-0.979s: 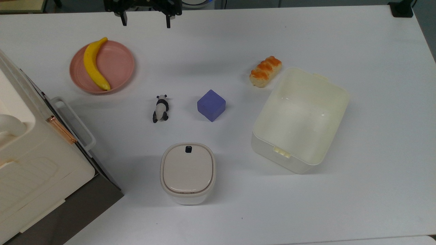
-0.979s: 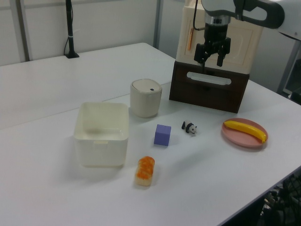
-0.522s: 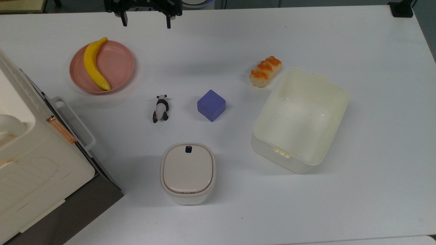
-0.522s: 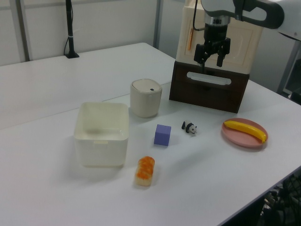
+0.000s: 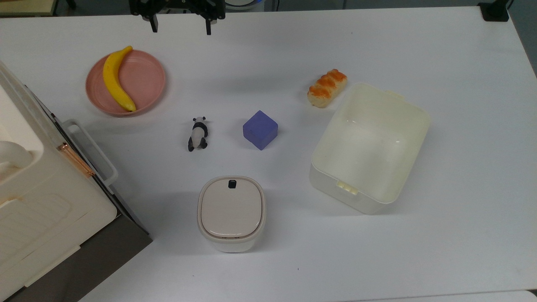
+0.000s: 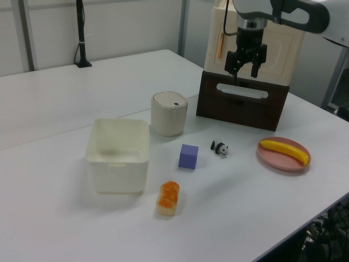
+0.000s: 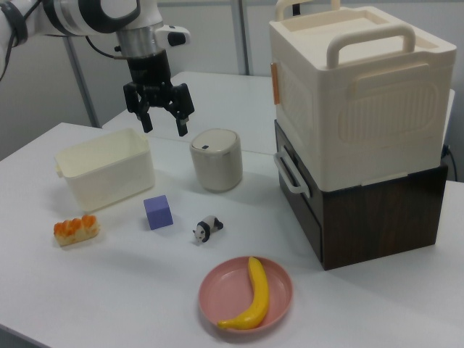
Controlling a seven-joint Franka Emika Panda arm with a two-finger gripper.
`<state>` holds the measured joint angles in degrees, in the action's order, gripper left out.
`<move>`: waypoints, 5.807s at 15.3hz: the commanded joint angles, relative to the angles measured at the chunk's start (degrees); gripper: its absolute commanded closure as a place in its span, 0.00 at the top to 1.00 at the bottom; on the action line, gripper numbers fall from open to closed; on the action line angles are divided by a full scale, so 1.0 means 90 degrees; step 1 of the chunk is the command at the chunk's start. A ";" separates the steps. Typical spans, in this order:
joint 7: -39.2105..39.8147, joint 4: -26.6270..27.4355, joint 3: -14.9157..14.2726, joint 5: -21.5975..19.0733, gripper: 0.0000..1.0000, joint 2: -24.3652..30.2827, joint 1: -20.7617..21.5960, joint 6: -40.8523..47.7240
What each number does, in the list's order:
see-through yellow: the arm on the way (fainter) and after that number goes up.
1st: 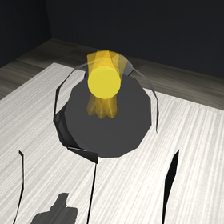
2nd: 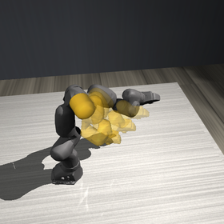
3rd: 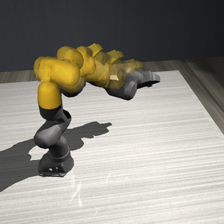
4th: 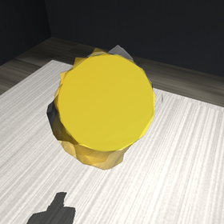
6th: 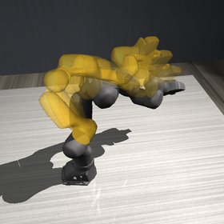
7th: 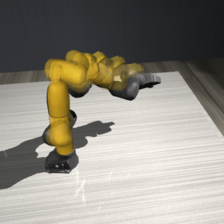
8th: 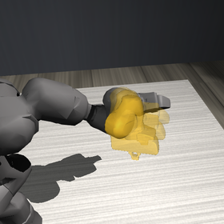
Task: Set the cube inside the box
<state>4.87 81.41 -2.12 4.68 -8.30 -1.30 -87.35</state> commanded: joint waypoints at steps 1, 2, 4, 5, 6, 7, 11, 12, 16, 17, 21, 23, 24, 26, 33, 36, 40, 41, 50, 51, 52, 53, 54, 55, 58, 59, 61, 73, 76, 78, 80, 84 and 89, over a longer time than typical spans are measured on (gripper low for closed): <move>0.0277 0.0164 0.0002 -0.0216 1.00 0.0102 0.0046 0.0116; 0.0637 0.0212 0.0011 -0.0285 1.00 0.0092 0.0046 0.0106; 0.1272 0.0359 0.0031 -0.0315 1.00 0.0092 0.0056 0.0048; 0.1584 0.0388 0.0041 -0.0344 1.00 0.0082 0.0056 0.0048; 0.1887 0.0398 0.0041 -0.0363 1.00 0.0072 0.0066 0.0028; 0.2209 0.0485 0.0050 -0.0373 1.00 0.0072 0.0076 0.0009; 0.3325 0.1099 0.0070 -0.0422 1.00 0.0072 0.0221 -0.0887; 0.3461 0.1343 0.0070 -0.0422 1.00 0.0072 0.0319 -0.1190; 0.3521 0.1931 0.0060 -0.0373 1.00 -0.0122 0.0709 -0.2119; 0.3512 0.1980 0.0060 -0.0354 1.00 -0.0210 0.0826 -0.2217; 0.3482 0.2068 0.0011 -0.0305 1.00 -0.0649 0.1052 -0.2578; 0.3482 0.2068 0.0011 -0.0159 1.00 -0.0845 0.1159 -0.2648; 0.3473 0.2059 0.0011 -0.0100 1.00 -0.0942 0.1169 -0.2667; 0.3434 0.2049 0.0011 -0.0071 1.00 -0.1079 0.1189 -0.2803; 0.3015 0.2000 0.0002 0.0172 1.00 -0.1519 0.1306 -0.3175; 0.2692 0.1971 0.0002 0.0466 0.97 -0.1704 0.1443 -0.3214; 0.2652 0.1971 0.0002 0.0496 0.80 -0.1735 0.1472 -0.3322; 0.2662 0.1971 0.0002 0.0496 0.73 -0.1657 0.1443 -0.3293; 0.2848 0.1249 -0.0008 -0.0187 0.59 -0.0798 0.1160 -0.2191; 0.2847 0.1026 -0.0018 -0.0381 0.59 -0.0710 0.1160 -0.1918; 0.2789 0.0762 0.0001 -0.0625 0.59 -0.0680 0.1179 -0.1712; 0.2692 0.0470 0.0040 -0.0898 0.59 -0.0689 0.1218 -0.1594; 0.2449 0.0293 0.0050 -0.1075 0.59 -0.0690 0.1296 -0.1554; 0.2147 0.0272 0.0060 -0.1096 0.59 -0.0690 0.1432 -0.1564; 0.1502 0.0106 0.0050 -0.1037 0.59 -0.0806 0.2056 -0.1787; 0.1335 0.0105 0.0050 -0.1037 0.59 -0.0865 0.2164 -0.1933; 0.0965 0.0105 0.0050 -0.1028 0.60 -0.1021 0.2380 -0.2197; -0.0346 0.0086 0.0031 -0.0578 1.00 -0.1696 0.2654 -0.3185; -0.0414 0.0135 0.0021 -0.0617 1.00 -0.1218 0.2401 -0.2564; -0.0648 0.0105 0.0060 -0.0637 1.00 -0.0887 0.2002 -0.1772; -0.1047 0.0134 0.0060 -0.0617 1.00 -0.0622 0.1717 -0.1244; -0.1372 0.0271 0.0119 -0.0598 1.00 -0.0095 0.0927 -0.0442; -0.1332 0.0262 0.0051 -0.0569 1.00 0.0004 0.0339 -0.0392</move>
<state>-5.50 81.35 -1.81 -1.15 -9.98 3.48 -90.76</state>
